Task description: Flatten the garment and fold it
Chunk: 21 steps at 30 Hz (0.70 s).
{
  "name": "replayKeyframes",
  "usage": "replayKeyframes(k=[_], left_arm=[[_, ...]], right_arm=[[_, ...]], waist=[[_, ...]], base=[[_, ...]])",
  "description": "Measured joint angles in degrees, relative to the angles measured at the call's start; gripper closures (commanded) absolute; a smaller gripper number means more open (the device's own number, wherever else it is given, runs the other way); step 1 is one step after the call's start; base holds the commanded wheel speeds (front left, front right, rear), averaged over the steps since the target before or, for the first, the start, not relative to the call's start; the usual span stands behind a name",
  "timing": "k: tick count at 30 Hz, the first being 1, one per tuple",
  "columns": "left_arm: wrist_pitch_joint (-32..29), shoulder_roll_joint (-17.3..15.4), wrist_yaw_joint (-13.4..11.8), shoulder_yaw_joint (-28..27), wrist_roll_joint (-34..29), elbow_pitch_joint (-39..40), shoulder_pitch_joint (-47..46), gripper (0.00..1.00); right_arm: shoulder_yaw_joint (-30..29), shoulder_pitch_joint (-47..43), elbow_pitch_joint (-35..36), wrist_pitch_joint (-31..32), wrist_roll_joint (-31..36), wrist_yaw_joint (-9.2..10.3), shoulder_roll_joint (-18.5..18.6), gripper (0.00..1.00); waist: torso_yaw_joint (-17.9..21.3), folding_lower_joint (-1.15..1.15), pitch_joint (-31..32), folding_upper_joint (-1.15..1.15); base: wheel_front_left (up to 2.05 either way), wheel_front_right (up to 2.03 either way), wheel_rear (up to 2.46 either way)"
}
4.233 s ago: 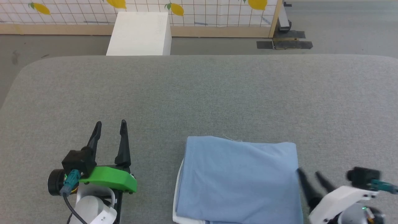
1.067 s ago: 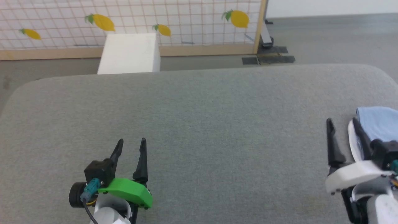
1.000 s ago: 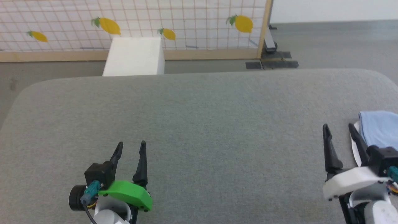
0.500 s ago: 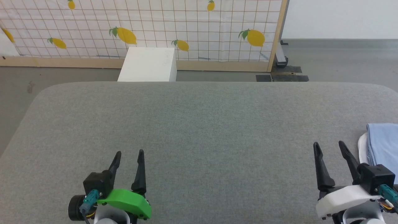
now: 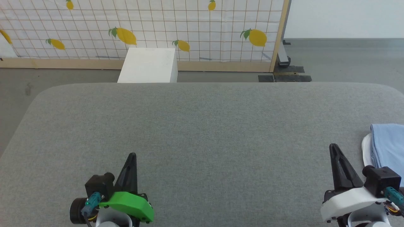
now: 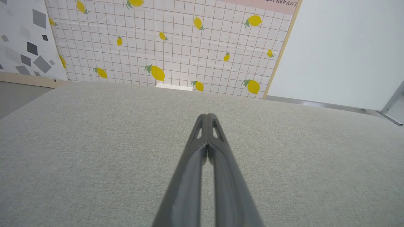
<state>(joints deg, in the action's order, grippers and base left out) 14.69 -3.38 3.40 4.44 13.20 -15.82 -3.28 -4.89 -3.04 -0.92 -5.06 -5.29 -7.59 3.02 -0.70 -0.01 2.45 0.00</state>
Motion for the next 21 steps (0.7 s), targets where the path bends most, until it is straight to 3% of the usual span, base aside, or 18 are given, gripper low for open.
replayKeyframes(k=[21], left_arm=[[-2.1,0.0,-0.2,-0.5,-1.6,2.2,0.0,1.0]], right_arm=[[0.7,0.0,0.0,0.6,0.4,0.0,0.0,1.0]], waist=[[0.1,0.0,-0.4,0.0]], base=[[0.0,0.0,0.0]])
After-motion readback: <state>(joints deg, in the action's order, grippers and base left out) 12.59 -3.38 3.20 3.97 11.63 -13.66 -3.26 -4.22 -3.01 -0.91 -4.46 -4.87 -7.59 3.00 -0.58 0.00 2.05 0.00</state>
